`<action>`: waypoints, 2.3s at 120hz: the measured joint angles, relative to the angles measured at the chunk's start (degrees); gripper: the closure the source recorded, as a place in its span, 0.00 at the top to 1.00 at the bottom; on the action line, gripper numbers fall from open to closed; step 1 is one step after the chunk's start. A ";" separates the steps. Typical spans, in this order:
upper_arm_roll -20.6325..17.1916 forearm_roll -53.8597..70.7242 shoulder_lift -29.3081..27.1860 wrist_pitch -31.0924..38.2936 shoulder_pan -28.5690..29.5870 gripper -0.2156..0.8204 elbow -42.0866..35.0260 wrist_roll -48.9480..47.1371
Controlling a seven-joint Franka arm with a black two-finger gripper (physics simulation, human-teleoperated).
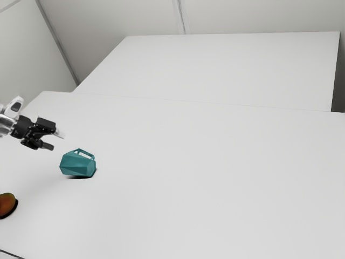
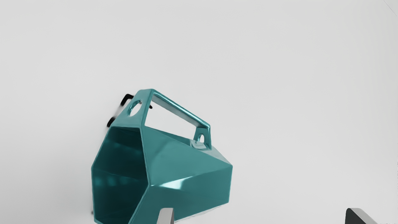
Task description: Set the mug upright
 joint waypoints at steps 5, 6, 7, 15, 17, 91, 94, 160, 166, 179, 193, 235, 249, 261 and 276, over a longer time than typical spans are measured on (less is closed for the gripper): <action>-0.02 -1.44 0.87 -0.50 0.54 0.79 -0.11 2.31; -0.03 -1.67 0.99 -0.60 0.64 0.79 -0.19 2.76; -0.03 -1.89 1.11 -0.69 0.73 0.79 -0.29 3.21; -0.15 -3.17 1.94 -1.35 1.57 0.79 -1.22 6.70; -0.20 -3.39 2.14 -1.48 1.81 0.79 -1.39 7.55; -1.56 -7.79 10.57 -2.54 4.40 0.79 -1.33 29.33; -1.71 -8.11 10.78 -2.56 4.39 0.79 -1.32 30.01; -3.54 -9.86 10.07 -3.01 4.49 0.52 -3.46 39.53; -3.60 -9.96 9.79 -3.12 4.37 0.50 -3.33 40.04; -4.23 -10.61 9.51 -3.47 4.07 0.46 -3.07 41.01; -5.35 -11.63 9.39 -3.74 3.61 0.44 -2.72 41.87; -6.06 -13.14 8.64 -4.55 3.69 0.14 -2.17 43.27; -6.21 -13.71 8.47 -4.64 3.72 0.10 -1.84 43.42; -6.46 -13.92 8.19 -4.58 3.77 0.08 -1.73 43.43; -6.87 -13.30 5.91 -4.10 3.55 0.06 -1.92 43.05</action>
